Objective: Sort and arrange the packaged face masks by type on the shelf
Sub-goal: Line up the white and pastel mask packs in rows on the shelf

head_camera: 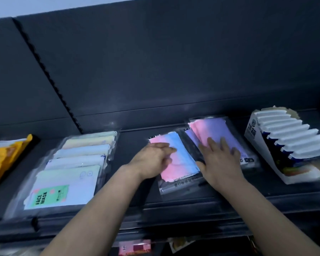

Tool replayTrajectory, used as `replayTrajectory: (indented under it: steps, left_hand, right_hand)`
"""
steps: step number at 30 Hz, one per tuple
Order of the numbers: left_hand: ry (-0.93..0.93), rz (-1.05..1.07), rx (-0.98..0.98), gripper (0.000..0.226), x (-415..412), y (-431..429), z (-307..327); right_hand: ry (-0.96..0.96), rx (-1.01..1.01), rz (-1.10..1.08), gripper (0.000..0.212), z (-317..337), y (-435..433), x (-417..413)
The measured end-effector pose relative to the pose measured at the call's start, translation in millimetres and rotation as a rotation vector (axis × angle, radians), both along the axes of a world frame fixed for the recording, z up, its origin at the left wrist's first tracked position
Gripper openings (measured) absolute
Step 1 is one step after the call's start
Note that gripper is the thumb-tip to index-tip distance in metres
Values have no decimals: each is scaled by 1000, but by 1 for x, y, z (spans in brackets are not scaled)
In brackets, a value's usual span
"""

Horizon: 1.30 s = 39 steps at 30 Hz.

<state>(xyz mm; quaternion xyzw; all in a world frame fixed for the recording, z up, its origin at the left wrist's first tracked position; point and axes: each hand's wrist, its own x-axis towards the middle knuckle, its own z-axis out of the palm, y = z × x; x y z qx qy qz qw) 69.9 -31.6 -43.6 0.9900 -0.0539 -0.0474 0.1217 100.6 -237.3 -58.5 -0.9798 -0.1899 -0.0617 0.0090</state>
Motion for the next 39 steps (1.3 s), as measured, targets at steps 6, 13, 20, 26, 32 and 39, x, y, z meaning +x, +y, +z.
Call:
replayTrajectory:
  steps: [6,13,20,26,32,39]
  left_hand:
    - [102,122,-62,59,-2,3,-7]
    - [86,332,369,40,13,4,25]
    - [203,303,361,63,14,4,13]
    - [171,91,17,90,18,47,4]
    - [172,150,-70,84,42,40,-7]
    - [-76,264,-549,48,62,-28,1]
  right_hand:
    - [83,-15,-43,62,0,-10,5]
    - [8,153,165,64,4,9,4]
    - [117,25,-73,55,-6,23,34]
    - [34,102,-198,73,-4,20,45]
    - [73,40,-260,69,-2,13,43]
    - [55,419,-133,62,5,-20,29]
